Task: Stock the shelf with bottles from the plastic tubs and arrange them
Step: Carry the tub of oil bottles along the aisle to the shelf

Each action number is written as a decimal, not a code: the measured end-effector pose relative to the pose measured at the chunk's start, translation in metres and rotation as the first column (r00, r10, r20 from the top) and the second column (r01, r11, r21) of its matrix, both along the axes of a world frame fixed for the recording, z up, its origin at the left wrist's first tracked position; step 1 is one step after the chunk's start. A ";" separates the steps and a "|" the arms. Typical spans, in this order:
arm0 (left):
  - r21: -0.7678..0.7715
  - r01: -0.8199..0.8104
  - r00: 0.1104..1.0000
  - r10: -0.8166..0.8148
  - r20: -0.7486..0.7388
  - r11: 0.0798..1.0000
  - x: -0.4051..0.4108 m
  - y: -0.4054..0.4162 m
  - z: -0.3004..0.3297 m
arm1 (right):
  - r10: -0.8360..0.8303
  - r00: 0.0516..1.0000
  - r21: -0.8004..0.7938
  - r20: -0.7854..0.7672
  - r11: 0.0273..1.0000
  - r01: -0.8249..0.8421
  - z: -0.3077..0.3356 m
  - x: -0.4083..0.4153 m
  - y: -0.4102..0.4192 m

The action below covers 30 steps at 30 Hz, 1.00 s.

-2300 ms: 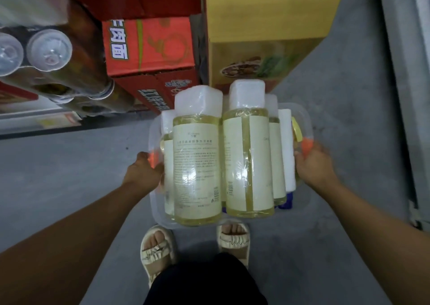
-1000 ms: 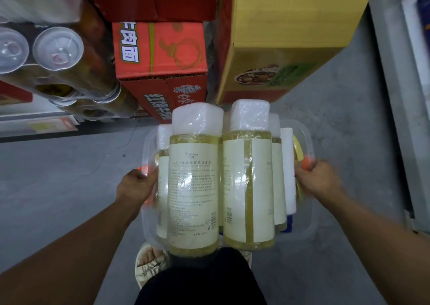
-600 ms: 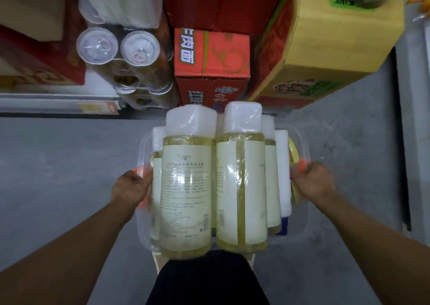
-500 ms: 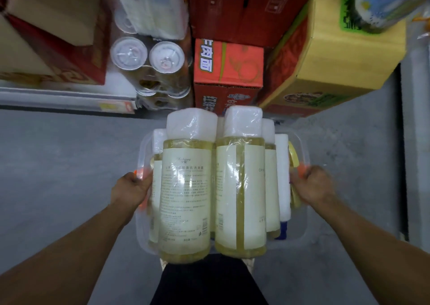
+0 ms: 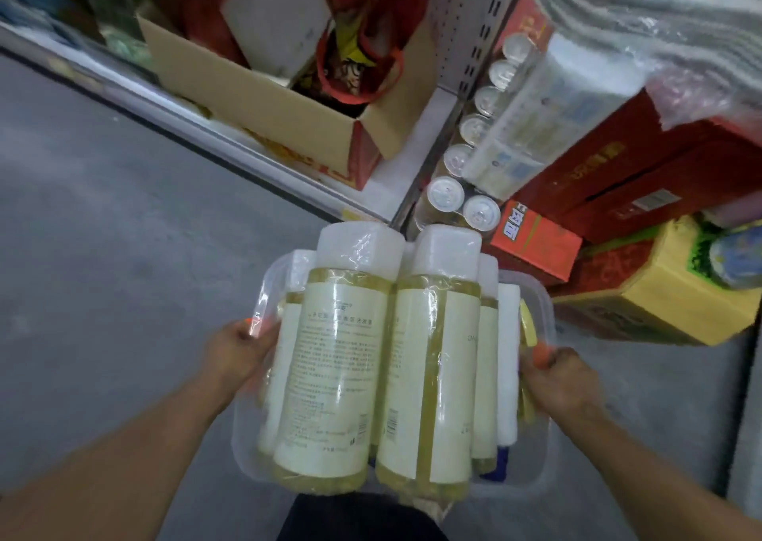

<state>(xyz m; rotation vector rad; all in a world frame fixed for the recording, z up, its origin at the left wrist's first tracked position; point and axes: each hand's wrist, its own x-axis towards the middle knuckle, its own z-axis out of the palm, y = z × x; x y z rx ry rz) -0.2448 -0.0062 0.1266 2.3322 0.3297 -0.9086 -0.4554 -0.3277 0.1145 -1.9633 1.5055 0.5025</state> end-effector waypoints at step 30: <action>-0.034 -0.686 0.727 0.687 0.004 0.726 0.140 0.312 0.097 | 0.728 0.686 -0.051 0.019 0.686 -0.726 0.104 0.417 0.259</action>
